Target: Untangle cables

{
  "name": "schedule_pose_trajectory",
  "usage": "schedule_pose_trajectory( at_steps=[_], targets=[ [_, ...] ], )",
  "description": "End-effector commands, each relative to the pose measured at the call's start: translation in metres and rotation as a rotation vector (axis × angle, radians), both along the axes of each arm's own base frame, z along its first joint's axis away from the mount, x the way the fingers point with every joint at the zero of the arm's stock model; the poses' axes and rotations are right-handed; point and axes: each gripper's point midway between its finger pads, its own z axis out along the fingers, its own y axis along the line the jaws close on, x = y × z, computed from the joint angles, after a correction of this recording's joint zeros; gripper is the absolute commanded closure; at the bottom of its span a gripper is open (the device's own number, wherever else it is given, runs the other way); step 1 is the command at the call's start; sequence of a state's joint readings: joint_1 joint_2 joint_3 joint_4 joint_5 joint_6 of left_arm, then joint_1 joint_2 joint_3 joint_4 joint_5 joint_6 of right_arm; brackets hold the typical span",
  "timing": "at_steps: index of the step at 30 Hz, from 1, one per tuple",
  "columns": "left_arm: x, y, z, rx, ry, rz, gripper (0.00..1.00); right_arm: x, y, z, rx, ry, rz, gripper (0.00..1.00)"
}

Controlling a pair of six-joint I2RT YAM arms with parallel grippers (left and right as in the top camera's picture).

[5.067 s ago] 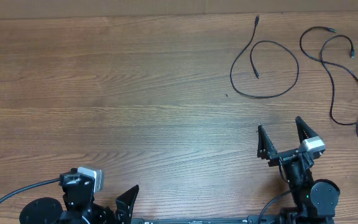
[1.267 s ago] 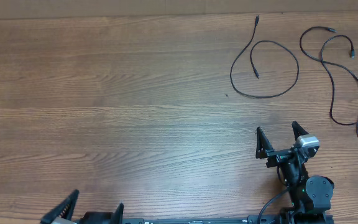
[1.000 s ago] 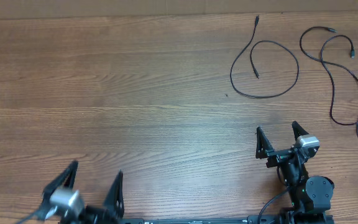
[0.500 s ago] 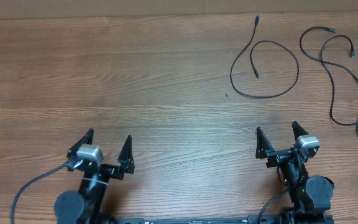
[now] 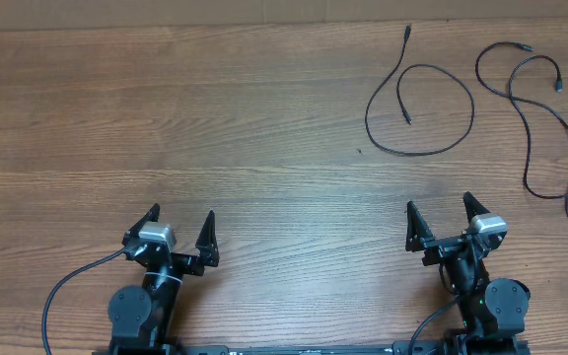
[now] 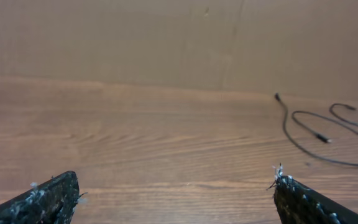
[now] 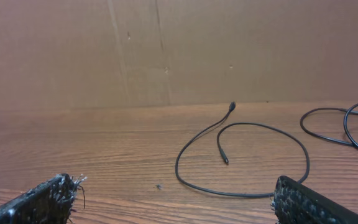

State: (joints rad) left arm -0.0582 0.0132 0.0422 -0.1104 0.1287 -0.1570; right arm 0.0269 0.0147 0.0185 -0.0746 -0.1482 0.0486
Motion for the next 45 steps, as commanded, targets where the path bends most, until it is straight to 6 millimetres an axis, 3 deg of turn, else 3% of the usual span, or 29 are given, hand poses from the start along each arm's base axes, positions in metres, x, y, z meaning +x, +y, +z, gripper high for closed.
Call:
schedule_pose_trajectory(
  at_steps=[1,17,31,45],
  targets=[
    [0.003,0.012,-0.008,0.009,0.002,0.068,0.01,0.001,-0.003,-0.002,0.004,0.000,-0.016,0.00],
    [0.004,0.015,-0.011,0.085,0.003,0.080,0.01,0.001,-0.003,-0.002,0.004,0.000,-0.016,0.00],
    [0.008,0.016,-0.051,0.140,0.174,0.070,0.00,0.001,-0.003,-0.002,0.004,0.000,-0.016,0.00],
    [0.008,0.017,-0.052,0.142,0.176,0.078,0.01,0.001,-0.003,-0.002,0.004,0.000,-0.016,0.00]
  ],
)
